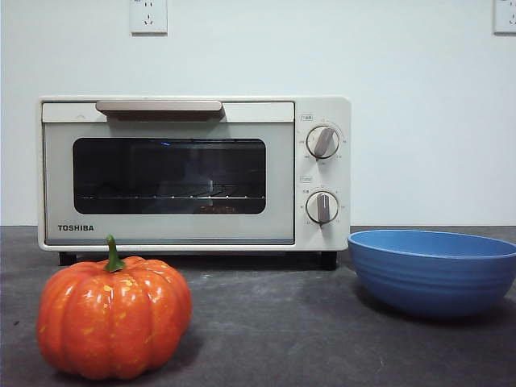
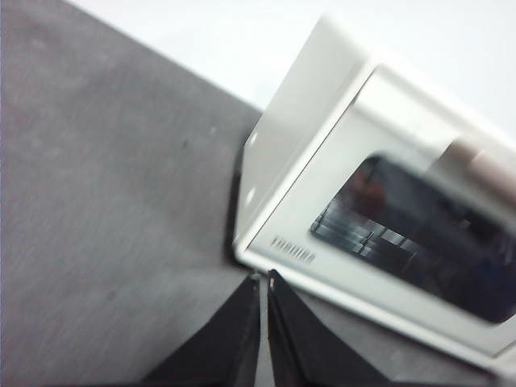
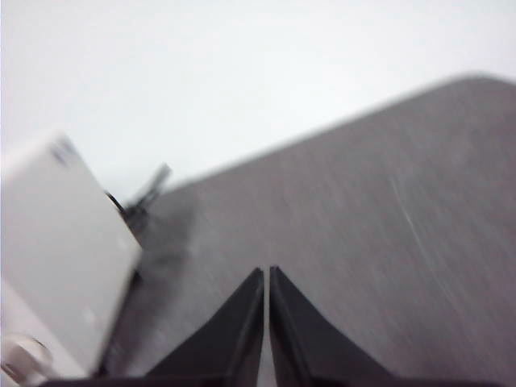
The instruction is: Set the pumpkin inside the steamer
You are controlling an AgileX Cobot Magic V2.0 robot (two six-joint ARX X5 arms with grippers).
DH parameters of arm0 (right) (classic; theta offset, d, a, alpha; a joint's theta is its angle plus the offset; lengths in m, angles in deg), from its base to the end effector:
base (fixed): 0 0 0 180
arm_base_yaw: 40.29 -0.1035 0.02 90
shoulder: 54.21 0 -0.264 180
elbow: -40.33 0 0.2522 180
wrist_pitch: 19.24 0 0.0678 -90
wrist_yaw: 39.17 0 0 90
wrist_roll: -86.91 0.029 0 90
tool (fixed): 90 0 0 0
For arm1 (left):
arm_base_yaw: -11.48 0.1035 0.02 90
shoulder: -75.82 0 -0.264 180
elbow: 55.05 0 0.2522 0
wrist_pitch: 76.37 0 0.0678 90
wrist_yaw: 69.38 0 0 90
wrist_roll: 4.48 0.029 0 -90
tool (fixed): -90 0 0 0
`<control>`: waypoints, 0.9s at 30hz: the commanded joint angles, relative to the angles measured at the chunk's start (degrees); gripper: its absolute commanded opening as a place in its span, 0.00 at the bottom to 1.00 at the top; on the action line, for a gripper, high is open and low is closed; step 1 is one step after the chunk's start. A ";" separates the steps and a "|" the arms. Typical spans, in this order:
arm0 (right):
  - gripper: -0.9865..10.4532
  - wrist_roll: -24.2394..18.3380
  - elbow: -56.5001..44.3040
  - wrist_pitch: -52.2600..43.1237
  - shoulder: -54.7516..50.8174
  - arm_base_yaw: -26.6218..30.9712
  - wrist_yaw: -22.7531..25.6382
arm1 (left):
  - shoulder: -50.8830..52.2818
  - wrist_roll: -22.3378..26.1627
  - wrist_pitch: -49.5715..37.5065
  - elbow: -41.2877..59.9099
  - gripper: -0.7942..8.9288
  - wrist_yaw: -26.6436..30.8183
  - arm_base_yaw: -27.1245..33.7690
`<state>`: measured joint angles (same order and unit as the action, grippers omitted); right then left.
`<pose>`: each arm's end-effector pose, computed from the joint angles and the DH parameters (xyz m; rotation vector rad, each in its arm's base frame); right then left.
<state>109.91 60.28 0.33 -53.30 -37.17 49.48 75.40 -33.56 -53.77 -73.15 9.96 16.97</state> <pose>0.0911 -0.0043 0.1891 0.4018 0.0029 -0.0323 0.0923 0.0035 0.1738 -0.5190 0.1062 -0.0667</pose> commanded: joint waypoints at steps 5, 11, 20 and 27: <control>0.09 0.98 8.72 -0.11 6.03 0.09 -4.09 | -3.96 -1.66 -0.33 -9.73 0.10 -0.07 0.17; 0.09 -3.08 20.00 5.25 15.58 0.09 -9.46 | -12.72 2.34 3.87 -20.39 0.10 -2.34 0.15; 0.09 -13.68 37.11 19.93 30.77 0.07 -19.37 | -29.40 13.44 15.72 -37.42 0.10 -16.24 -0.31; 0.09 -22.16 48.37 34.88 40.11 -2.08 -27.12 | -40.57 22.64 30.25 -50.49 0.10 -25.49 -3.54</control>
<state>91.55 106.88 33.83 -13.91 -38.64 23.17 35.79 -15.51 -25.07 -121.60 -14.78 13.72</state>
